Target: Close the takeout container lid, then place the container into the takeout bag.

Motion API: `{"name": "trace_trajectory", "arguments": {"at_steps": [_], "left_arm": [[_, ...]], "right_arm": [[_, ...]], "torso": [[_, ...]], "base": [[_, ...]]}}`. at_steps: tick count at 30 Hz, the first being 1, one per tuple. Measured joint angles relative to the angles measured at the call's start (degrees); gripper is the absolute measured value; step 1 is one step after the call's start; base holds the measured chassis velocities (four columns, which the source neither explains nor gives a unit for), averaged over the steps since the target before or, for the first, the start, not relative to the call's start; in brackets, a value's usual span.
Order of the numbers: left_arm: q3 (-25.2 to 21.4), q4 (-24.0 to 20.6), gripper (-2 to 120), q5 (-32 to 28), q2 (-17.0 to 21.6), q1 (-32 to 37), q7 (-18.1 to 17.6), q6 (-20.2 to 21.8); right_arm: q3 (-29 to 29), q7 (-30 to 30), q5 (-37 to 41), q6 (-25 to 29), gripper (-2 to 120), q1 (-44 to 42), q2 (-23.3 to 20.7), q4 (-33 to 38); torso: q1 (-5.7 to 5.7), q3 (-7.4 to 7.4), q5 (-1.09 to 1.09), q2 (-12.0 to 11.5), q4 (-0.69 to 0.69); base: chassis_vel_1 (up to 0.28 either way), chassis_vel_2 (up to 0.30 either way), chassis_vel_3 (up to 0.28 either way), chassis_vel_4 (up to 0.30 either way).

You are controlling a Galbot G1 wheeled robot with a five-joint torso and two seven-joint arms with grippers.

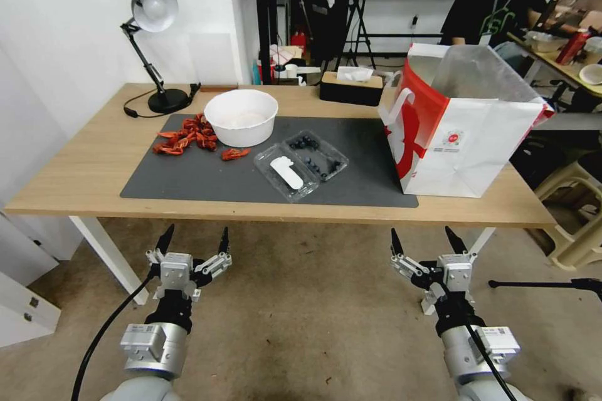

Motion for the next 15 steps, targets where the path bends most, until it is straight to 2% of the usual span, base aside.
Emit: {"name": "trace_trajectory", "arguments": {"at_steps": [15], "left_arm": [[0.0,0.0,100,0.0,0.0,0.0,0.0,0.0]], "right_arm": [[0.0,0.0,0.0,0.0,100,0.0,0.0,0.0]], "torso": [[0.0,0.0,0.0,0.0,0.0]], "base": [[0.0,0.0,0.0,0.0]]}}
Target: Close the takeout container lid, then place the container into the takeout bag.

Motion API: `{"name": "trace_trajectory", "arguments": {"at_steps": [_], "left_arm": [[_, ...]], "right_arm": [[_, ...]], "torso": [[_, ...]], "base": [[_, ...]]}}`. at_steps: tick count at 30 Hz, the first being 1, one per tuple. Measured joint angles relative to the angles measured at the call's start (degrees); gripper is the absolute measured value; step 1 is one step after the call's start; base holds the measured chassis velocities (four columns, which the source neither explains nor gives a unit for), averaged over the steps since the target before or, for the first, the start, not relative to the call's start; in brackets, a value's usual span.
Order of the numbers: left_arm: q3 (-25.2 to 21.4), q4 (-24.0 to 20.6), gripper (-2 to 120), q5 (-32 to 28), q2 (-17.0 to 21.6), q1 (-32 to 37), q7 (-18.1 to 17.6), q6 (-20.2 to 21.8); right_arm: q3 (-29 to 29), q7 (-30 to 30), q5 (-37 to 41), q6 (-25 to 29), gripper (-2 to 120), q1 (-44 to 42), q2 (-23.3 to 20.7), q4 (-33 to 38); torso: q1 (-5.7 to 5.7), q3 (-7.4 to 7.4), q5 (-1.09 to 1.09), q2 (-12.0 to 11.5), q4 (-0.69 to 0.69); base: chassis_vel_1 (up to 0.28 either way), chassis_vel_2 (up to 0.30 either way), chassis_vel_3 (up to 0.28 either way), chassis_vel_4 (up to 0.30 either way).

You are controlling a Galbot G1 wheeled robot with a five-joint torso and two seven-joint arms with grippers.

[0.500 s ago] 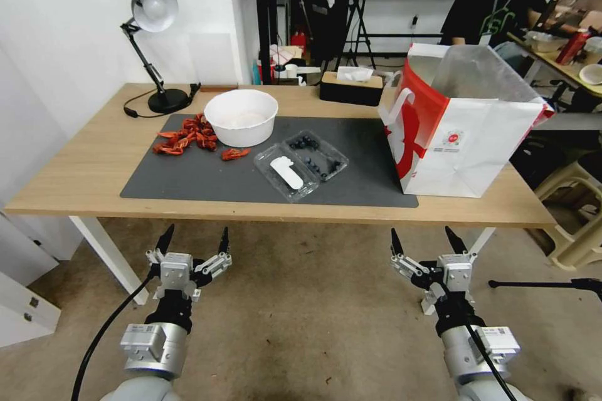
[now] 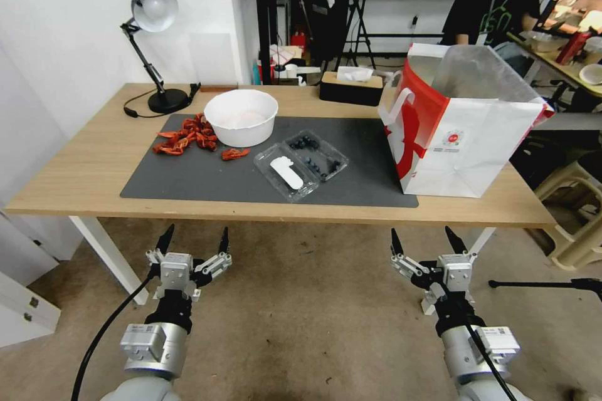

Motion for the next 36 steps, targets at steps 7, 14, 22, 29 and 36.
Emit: {"name": "trace_trajectory", "arguments": {"at_steps": [7,14,22,29,36], "left_arm": [[0.0,0.0,100,0.0,0.0,0.0,0.0,0.0],[0.13,0.01,100,-0.8,-0.01,-0.77,-0.25,1.12],[2.11,0.21,100,-9.78,-0.3,-10.18,-3.58,14.31],[2.27,2.91,100,-13.7,0.7,-13.66,-4.55,12.08],[1.68,3.37,100,-13.08,0.86,-12.54,-4.1,8.7]], "right_arm": [[0.0,0.0,0.0,0.0,100,0.0,0.0,0.0],[0.03,0.09,0.16,-1.08,100,0.57,0.0,0.04],[0.87,1.9,2.39,-13.29,100,7.4,0.17,1.28],[1.37,3.3,5.49,-22.28,100,13.34,-0.3,1.86],[-0.99,3.71,14.92,-19.41,100,19.54,-6.29,-2.45]], "torso": [[0.0,0.0,0.0,0.0,0.0],[0.0,0.0,0.0,0.0,0.0],[0.02,0.0,0.0,0.0,0.0],[0.02,0.01,-0.01,0.0,-0.02],[0.01,0.01,0.0,0.0,0.01]], "base": [[0.0,0.0,0.0,0.0],[0.0,0.0,0.0,0.0],[0.0,0.0,0.0,0.0],[0.0,0.0,0.0,0.0],[0.0,0.0,0.0,0.0]]}}
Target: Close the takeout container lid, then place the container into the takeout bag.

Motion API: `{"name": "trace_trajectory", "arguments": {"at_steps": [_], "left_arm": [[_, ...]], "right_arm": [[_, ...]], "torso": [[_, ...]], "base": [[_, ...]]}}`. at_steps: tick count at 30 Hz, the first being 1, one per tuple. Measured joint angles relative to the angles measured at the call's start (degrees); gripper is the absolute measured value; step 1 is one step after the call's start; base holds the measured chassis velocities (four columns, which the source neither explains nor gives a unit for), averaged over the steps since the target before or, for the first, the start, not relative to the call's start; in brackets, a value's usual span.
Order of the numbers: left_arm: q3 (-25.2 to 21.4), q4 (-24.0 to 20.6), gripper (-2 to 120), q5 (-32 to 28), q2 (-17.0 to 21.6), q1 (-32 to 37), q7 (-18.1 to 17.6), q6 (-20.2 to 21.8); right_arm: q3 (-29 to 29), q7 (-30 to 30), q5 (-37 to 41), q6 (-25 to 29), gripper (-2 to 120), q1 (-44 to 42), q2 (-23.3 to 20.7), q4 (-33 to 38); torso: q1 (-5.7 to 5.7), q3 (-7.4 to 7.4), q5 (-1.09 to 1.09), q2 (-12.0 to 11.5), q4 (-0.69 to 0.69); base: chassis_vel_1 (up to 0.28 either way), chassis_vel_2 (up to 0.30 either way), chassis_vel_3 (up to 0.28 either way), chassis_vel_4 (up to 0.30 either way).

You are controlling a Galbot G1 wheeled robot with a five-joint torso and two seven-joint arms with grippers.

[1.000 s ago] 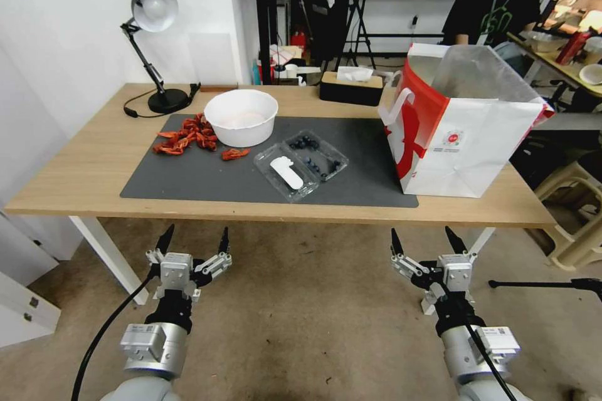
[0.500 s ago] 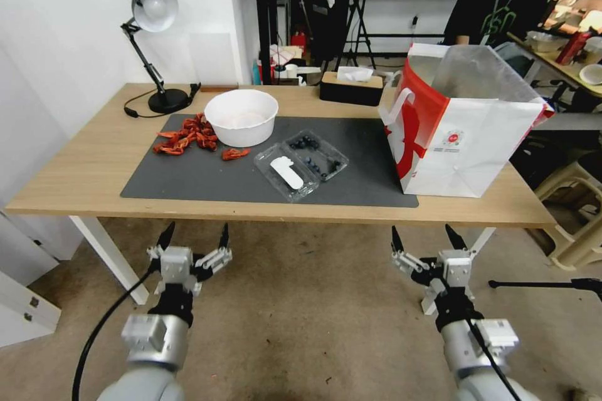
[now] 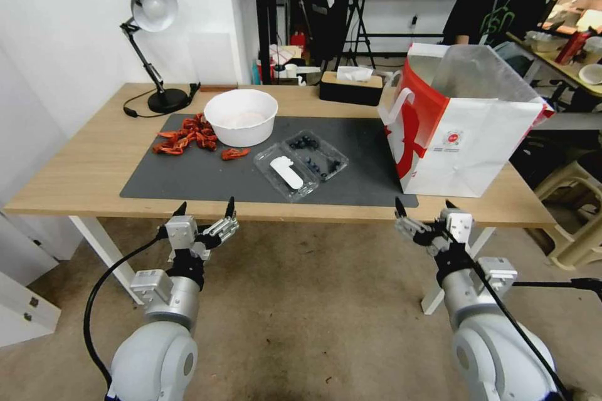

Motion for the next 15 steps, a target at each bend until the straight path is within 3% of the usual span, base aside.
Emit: {"name": "trace_trajectory", "arguments": {"at_steps": [15], "left_arm": [[-1.02,0.14,100,1.23,-1.21,1.37,0.03,-1.8]], "right_arm": [[-12.66,8.66,6.55,-0.15,100,16.61,-6.26,-11.8]], "torso": [[-0.02,-0.01,0.0,0.0,-0.02]], "base": [[0.0,0.0,0.0,0.0]]}}
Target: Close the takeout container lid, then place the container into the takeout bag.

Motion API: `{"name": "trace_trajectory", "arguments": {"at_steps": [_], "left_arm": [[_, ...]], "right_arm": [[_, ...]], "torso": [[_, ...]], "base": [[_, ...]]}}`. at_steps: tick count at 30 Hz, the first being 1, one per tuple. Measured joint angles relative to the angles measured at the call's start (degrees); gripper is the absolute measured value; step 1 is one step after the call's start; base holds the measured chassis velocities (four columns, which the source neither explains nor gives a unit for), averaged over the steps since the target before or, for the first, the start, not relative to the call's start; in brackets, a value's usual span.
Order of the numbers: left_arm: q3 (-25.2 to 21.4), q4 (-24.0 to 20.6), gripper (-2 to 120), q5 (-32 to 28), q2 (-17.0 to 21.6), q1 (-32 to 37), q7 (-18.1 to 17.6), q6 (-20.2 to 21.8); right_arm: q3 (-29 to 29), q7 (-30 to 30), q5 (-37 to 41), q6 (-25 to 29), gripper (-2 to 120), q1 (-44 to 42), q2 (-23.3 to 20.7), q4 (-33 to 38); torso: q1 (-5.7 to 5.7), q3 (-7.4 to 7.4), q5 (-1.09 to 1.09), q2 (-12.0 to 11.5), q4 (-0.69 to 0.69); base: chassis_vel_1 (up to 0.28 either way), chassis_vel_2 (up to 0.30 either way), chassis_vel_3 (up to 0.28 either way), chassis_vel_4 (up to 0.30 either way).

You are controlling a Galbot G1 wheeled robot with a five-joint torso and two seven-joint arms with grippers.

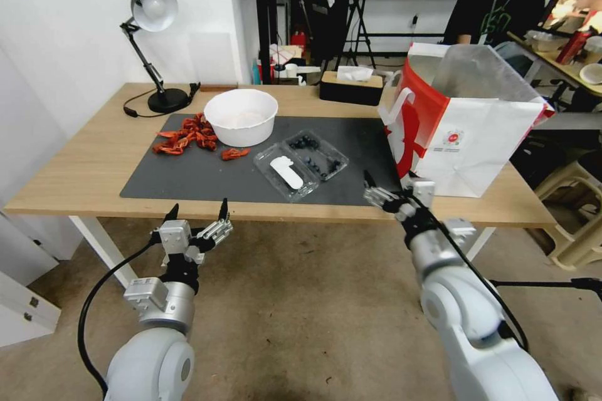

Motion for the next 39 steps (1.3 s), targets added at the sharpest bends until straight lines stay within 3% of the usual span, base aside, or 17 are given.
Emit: {"name": "trace_trajectory", "arguments": {"at_steps": [6,20,28,39], "left_arm": [[-0.34,0.0,100,0.22,-0.45,0.56,-0.01,-0.85],[-0.9,0.77,100,0.32,-0.56,0.76,0.08,-2.19],[-1.33,1.15,100,0.3,-0.52,0.9,0.04,-3.11],[-1.45,1.78,100,0.28,-0.31,0.77,-0.11,-3.85]], "right_arm": [[-6.47,5.64,3.17,-2.06,100,9.55,-1.41,-6.61],[-13.43,13.99,8.54,-8.52,100,21.47,-0.91,-16.61],[-15.28,17.02,9.11,-12.23,100,25.11,1.26,-20.61],[-14.49,18.86,8.68,-17.6,100,25.38,0.93,-19.92]], "torso": [[0.01,0.01,0.0,0.0,0.01],[0.0,0.01,0.0,0.0,0.0],[0.0,0.01,-0.01,0.0,0.01],[0.01,0.0,0.0,0.0,0.0]], "base": [[0.0,0.0,0.0,0.0],[0.0,0.0,0.0,0.0],[0.0,0.0,0.0,0.0],[0.0,0.0,0.0,0.0]]}}
